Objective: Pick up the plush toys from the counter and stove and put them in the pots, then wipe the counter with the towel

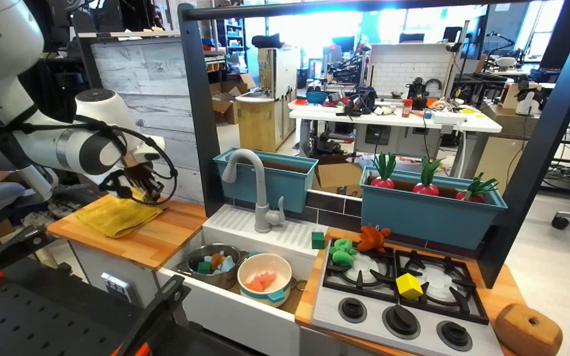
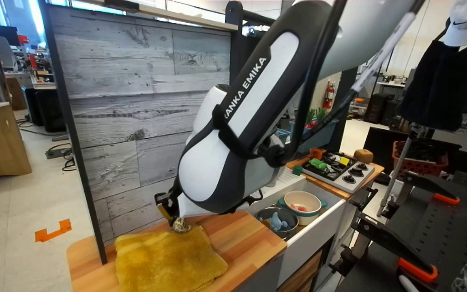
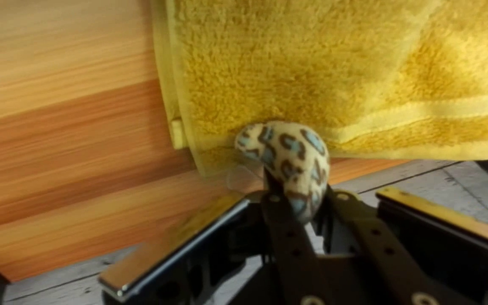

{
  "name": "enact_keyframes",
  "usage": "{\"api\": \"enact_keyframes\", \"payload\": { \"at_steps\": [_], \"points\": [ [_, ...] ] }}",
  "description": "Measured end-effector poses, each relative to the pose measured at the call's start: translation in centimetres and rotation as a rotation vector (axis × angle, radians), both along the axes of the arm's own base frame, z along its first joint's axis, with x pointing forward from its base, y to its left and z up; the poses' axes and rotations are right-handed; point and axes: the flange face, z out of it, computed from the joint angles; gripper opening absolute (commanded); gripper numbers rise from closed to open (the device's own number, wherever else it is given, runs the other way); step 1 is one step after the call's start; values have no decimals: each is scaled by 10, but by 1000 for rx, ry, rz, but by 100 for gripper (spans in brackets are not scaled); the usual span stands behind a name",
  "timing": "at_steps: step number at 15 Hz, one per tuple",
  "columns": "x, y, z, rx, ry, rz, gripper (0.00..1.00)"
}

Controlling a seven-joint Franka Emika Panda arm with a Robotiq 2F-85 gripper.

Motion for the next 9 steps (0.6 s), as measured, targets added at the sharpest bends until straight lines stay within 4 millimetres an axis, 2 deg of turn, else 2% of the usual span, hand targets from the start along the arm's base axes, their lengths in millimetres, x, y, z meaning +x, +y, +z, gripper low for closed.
{"api": "enact_keyframes", "payload": {
  "at_steps": [2,6,8,9],
  "points": [
    [-4,-22,11,-11,21,-26,7],
    [-15,-74,46,4,60,-76,7],
    [-26,-114,57,-11,89,-122,7],
    [-33,-140,59,-35,111,-151,7]
  ]
}}
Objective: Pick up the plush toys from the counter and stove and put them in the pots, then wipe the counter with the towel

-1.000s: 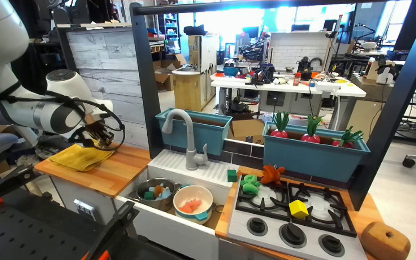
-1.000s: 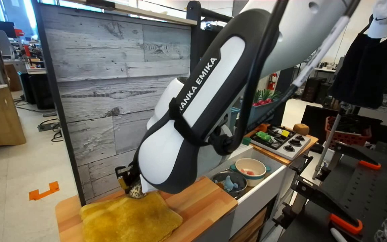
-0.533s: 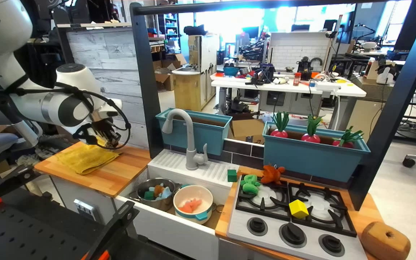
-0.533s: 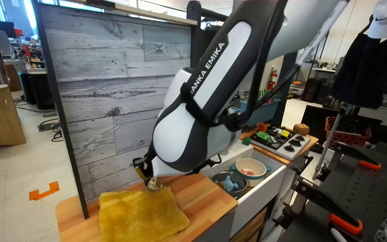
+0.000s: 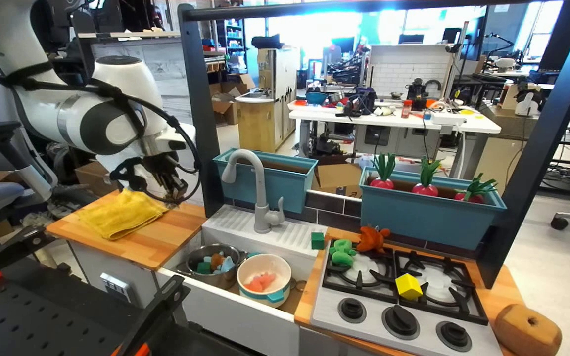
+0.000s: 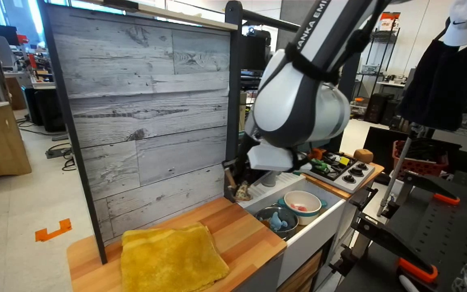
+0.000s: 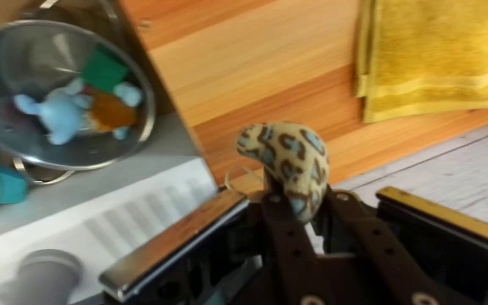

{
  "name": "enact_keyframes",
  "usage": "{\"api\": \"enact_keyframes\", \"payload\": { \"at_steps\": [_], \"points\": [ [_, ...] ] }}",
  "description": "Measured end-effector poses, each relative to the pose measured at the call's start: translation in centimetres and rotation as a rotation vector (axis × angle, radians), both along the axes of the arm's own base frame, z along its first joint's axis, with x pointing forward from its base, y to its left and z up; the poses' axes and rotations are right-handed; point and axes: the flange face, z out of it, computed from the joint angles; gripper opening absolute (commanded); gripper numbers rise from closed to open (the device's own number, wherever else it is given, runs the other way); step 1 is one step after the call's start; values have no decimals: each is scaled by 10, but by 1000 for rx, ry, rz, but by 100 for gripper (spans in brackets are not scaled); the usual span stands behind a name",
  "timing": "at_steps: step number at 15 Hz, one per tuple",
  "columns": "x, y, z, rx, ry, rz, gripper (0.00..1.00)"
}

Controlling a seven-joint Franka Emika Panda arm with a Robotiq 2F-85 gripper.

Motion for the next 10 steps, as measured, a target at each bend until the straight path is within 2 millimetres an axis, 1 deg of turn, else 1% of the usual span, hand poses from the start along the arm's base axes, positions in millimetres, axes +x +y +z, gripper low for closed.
{"api": "enact_keyframes", "payload": {
  "at_steps": [2,4,6,7,8,9,10],
  "points": [
    [-12,-57,2,-65,27,-63,7],
    [-17,-110,6,-123,22,-128,7],
    [-17,-155,10,-175,18,-182,7],
    [-17,-171,12,-194,17,-201,23],
    [-17,-182,14,-207,17,-215,51],
    [-18,-189,14,-213,18,-224,52],
    [-18,-192,14,-215,18,-230,58]
  ]
}}
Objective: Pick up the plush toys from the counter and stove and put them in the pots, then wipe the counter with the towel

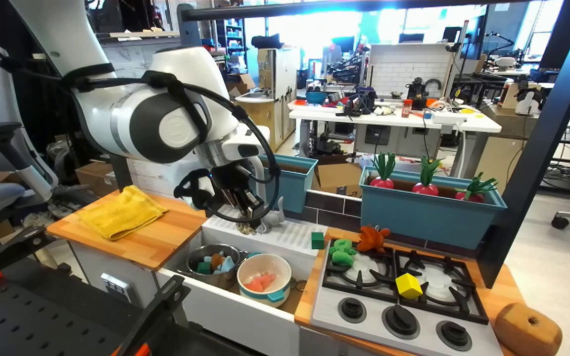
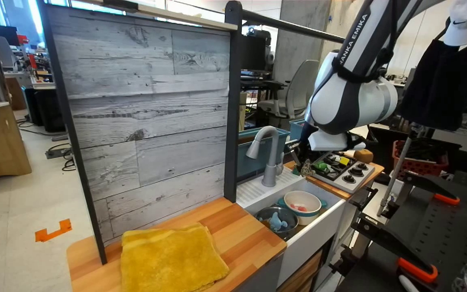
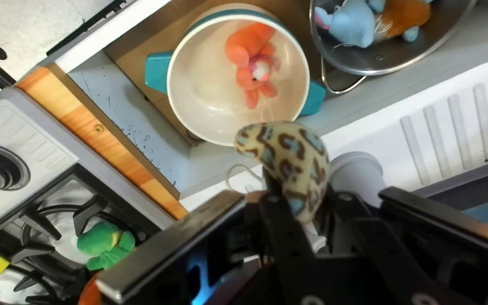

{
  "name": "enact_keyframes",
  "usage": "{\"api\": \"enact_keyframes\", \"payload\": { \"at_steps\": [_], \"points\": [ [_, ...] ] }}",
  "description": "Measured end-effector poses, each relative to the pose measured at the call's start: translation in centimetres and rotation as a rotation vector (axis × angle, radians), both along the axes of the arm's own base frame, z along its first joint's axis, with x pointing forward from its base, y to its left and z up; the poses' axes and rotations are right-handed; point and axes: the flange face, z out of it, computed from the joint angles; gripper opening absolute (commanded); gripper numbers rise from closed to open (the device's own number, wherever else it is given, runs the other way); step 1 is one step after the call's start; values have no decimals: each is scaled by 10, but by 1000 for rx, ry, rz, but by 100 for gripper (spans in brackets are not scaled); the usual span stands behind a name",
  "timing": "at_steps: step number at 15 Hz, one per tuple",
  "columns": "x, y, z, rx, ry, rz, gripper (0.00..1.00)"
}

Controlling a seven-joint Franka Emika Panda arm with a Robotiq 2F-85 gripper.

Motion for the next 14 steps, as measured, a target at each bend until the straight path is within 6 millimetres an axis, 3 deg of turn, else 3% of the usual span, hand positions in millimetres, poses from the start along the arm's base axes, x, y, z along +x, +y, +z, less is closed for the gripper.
{"api": "enact_keyframes", "payload": {
  "at_steps": [6,14],
  "points": [
    [6,-6,9,-23,-83,0,98],
    [17,-77,14,-114,-166,-70,100]
  ]
}}
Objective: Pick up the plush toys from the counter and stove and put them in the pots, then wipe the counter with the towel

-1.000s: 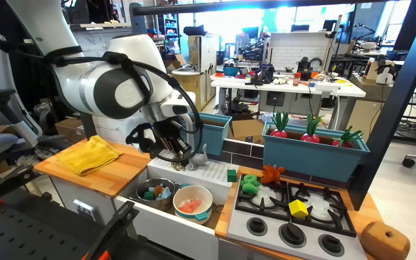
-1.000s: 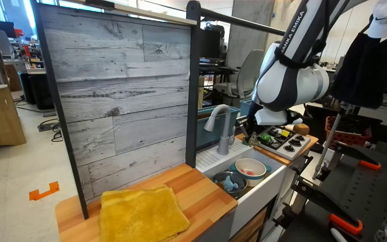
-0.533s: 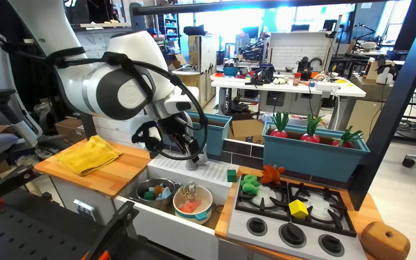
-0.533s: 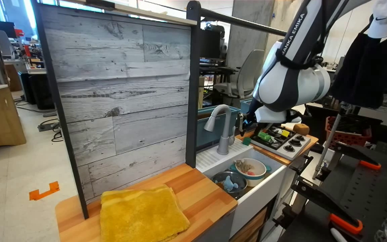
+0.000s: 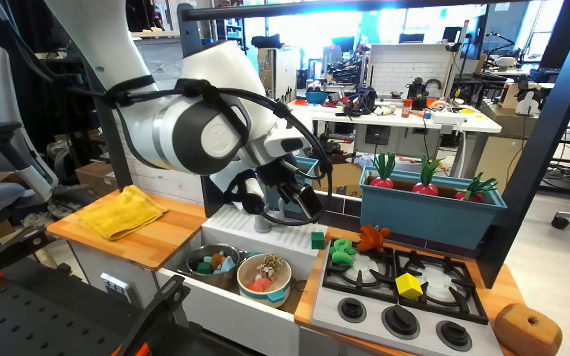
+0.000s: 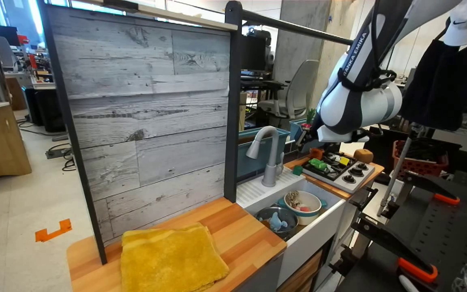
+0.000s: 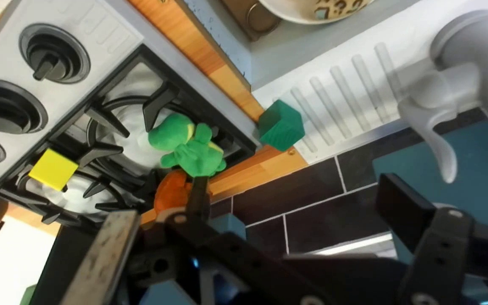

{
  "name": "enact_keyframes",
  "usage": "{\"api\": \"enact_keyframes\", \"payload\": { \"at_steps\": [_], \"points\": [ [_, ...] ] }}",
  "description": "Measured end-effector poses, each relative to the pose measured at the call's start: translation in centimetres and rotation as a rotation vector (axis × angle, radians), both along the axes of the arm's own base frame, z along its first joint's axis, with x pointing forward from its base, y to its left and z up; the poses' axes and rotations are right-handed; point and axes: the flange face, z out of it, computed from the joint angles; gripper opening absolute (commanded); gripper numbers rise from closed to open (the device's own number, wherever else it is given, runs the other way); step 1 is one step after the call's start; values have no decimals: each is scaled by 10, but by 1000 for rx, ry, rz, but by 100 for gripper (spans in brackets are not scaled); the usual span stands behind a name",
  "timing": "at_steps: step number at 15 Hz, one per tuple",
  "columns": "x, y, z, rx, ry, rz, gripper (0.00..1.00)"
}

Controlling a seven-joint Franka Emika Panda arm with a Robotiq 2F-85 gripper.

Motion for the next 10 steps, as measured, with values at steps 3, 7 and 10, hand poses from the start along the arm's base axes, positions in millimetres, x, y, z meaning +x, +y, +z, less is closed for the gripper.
{"api": "enact_keyframes", "payload": {
  "at_steps": [3,7,10],
  "points": [
    [9,-12,-12,-14,-33,-2,100],
    [23,-16,-39,6,-51,-5,100],
    [35,-7,-61,52,-68,-5,100]
  ]
}}
